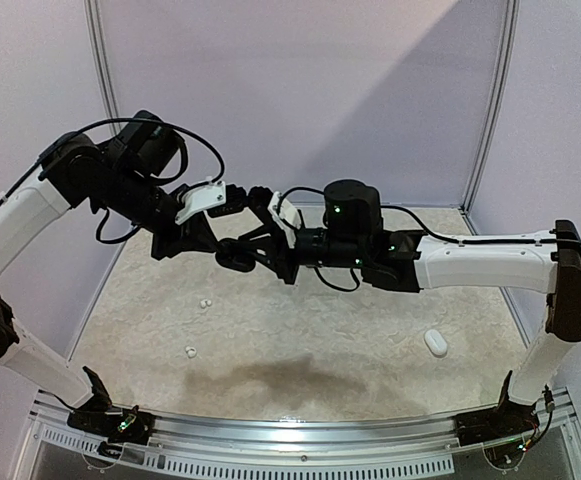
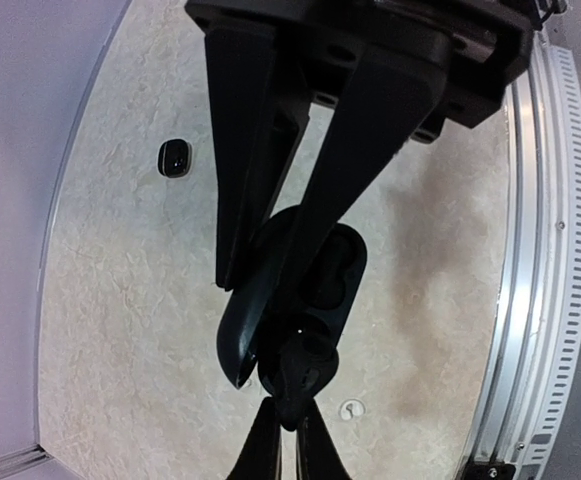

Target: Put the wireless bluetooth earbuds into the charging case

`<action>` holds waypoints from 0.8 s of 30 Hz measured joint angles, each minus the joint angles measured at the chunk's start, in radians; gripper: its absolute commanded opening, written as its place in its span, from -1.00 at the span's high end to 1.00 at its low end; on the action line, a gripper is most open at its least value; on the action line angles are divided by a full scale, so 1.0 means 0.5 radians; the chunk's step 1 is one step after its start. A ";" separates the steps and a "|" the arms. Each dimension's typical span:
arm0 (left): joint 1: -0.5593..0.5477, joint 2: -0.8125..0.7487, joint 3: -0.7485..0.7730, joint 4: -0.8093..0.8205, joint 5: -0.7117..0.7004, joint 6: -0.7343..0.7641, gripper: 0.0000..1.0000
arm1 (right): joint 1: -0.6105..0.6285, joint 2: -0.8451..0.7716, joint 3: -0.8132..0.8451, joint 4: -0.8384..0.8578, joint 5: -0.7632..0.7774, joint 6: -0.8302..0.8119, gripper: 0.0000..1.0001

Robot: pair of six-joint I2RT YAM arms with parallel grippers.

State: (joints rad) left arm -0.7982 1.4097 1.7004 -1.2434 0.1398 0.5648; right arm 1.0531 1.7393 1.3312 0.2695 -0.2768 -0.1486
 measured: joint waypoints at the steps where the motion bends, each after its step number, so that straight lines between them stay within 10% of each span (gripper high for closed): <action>1: 0.000 0.002 -0.005 -0.002 -0.012 0.009 1.00 | 0.000 0.000 0.000 -0.002 0.005 -0.006 1.00; 24: -0.012 0.049 -0.017 -0.050 -0.057 0.060 1.00 | 0.000 0.002 0.028 -0.059 0.011 -0.043 1.00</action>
State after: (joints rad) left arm -0.8043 1.4342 1.6920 -1.2686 0.1112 0.5949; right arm 1.0531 1.7401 1.3453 0.2401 -0.2714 -0.1699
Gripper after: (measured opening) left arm 0.053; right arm 0.130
